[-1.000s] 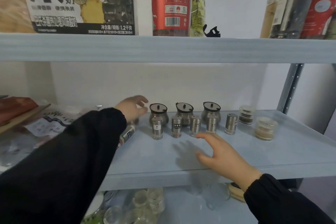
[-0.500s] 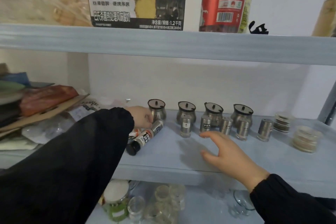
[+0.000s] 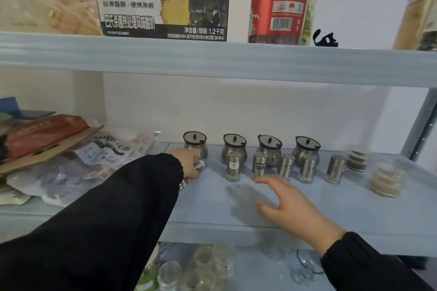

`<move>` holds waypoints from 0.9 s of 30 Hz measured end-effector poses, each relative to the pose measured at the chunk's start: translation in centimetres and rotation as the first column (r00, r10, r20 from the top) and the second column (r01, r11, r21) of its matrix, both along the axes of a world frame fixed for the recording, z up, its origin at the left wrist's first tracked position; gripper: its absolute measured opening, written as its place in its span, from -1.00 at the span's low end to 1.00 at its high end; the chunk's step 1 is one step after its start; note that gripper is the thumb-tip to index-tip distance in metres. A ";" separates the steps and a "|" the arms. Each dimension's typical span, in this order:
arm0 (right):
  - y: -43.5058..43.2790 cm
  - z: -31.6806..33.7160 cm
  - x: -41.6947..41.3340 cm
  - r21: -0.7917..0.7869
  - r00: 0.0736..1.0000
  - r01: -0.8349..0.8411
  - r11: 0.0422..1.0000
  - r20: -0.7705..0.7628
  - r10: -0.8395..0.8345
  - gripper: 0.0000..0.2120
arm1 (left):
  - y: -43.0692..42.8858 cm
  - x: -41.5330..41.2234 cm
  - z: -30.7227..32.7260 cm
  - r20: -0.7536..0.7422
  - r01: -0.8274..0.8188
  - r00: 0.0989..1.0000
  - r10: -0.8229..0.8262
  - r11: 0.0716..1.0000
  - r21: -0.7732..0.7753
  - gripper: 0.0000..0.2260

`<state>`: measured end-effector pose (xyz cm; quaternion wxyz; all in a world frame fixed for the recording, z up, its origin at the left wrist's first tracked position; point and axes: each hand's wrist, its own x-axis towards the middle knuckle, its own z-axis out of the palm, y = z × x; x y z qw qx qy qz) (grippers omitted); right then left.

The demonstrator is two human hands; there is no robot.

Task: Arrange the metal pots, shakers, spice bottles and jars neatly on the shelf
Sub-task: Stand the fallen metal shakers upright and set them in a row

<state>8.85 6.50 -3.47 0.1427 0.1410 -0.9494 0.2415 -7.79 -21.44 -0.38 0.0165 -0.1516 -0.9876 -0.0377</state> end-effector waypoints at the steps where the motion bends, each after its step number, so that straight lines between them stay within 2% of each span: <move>1: 0.2 -0.1 0.1 -0.001 1.000 0.002 1.000 0.004 -0.002 -0.48 | 0.1 0.0 -0.1 0.002 0.000 1.000 0.000 1.000 0.006 -0.72; 4: 0.6 -0.3 0.2 -0.006 1.000 0.007 1.000 0.009 -0.007 -0.47 | 0.2 0.1 0.0 -0.020 0.009 1.000 -0.008 1.000 0.028 -0.71; 8: 0.7 -0.2 0.1 -0.025 1.000 0.011 1.000 0.004 -0.011 -0.48 | 0.0 -0.3 0.8 -0.080 0.089 0.994 -0.078 0.985 0.147 -0.73; 10: 0.6 -0.2 0.0 -0.032 1.000 0.008 0.999 -0.002 -0.008 -0.48 | 0.2 -0.4 1.6 -0.077 0.128 0.990 -0.116 0.974 0.185 -0.78; 15: 0.5 0.0 -0.2 -0.046 1.000 0.001 0.999 -0.002 -0.001 -0.45 | 1.1 -0.1 1.9 -0.056 0.139 0.990 -0.128 0.944 0.301 -0.75; 21: 0.6 0.0 -0.1 -0.056 1.000 0.001 0.998 -0.005 -0.001 -0.44 | 2.0 0.4 2.3 -0.031 0.186 0.982 -0.186 0.934 0.306 -0.77; 24: 0.7 0.2 0.1 -0.068 1.000 -0.005 0.998 -0.011 0.004 -0.45 | 1.7 0.4 2.7 0.003 0.164 0.984 -0.177 0.920 0.356 -0.74; 27: 0.7 0.2 0.3 -0.067 1.000 -0.008 0.998 -0.019 0.007 -0.44 | 1.2 0.7 2.9 -0.024 0.167 0.985 -0.172 0.906 0.389 -0.77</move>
